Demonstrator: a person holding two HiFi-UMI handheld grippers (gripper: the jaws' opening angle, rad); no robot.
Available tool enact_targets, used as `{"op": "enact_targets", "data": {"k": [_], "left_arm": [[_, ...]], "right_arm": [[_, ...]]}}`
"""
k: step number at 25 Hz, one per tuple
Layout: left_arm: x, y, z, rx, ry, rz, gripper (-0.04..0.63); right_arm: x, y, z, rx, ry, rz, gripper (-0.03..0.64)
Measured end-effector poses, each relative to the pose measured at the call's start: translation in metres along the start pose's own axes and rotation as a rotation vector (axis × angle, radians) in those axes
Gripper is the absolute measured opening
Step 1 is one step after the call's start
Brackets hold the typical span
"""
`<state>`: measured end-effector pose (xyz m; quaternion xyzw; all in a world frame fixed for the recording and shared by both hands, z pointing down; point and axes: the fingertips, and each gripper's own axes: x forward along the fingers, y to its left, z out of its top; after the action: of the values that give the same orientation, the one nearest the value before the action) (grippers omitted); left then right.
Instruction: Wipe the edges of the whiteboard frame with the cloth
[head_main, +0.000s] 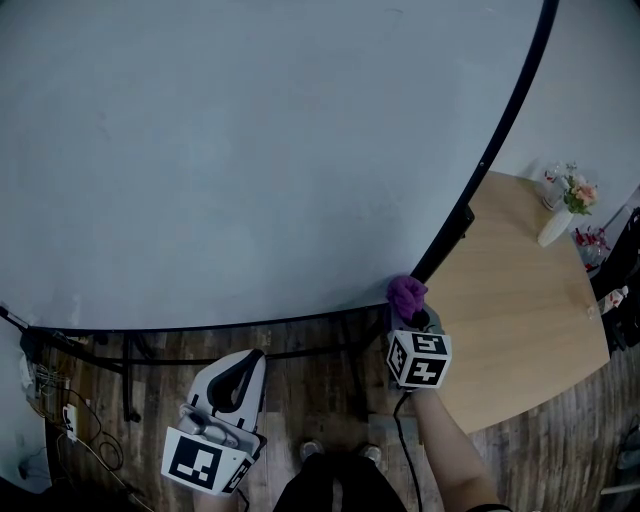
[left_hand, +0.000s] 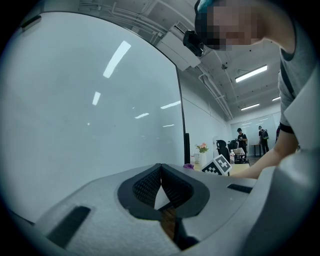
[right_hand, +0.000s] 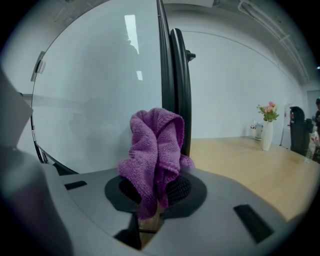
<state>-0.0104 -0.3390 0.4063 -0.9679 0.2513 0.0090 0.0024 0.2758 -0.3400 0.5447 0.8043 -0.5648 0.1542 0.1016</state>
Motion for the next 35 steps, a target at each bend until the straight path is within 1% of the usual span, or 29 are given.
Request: {"op": "enact_targets", "data": {"k": [11,18,27,35], "left_arm": [[-0.005,0.008,-0.009,-0.004,0.010,0.008,0.017],[-0.006,0.019,-0.015,-0.012,0.020,0.027,0.017],[-0.002,0.022,-0.021,-0.012,0.030,0.034,0.017],[-0.005,0.021,-0.024,-0.014,0.037,0.042,0.017]], "right_arm": [[0.010,-0.001,-0.027,0.043,0.054,-0.014,0.074],[0.016,-0.001,-0.039,0.032,0.078,-0.023,0.074],[0.024,-0.003,-0.058,0.041,0.121,-0.030,0.074],[0.026,-0.001,-0.065,0.046,0.132,-0.019,0.074]]}}
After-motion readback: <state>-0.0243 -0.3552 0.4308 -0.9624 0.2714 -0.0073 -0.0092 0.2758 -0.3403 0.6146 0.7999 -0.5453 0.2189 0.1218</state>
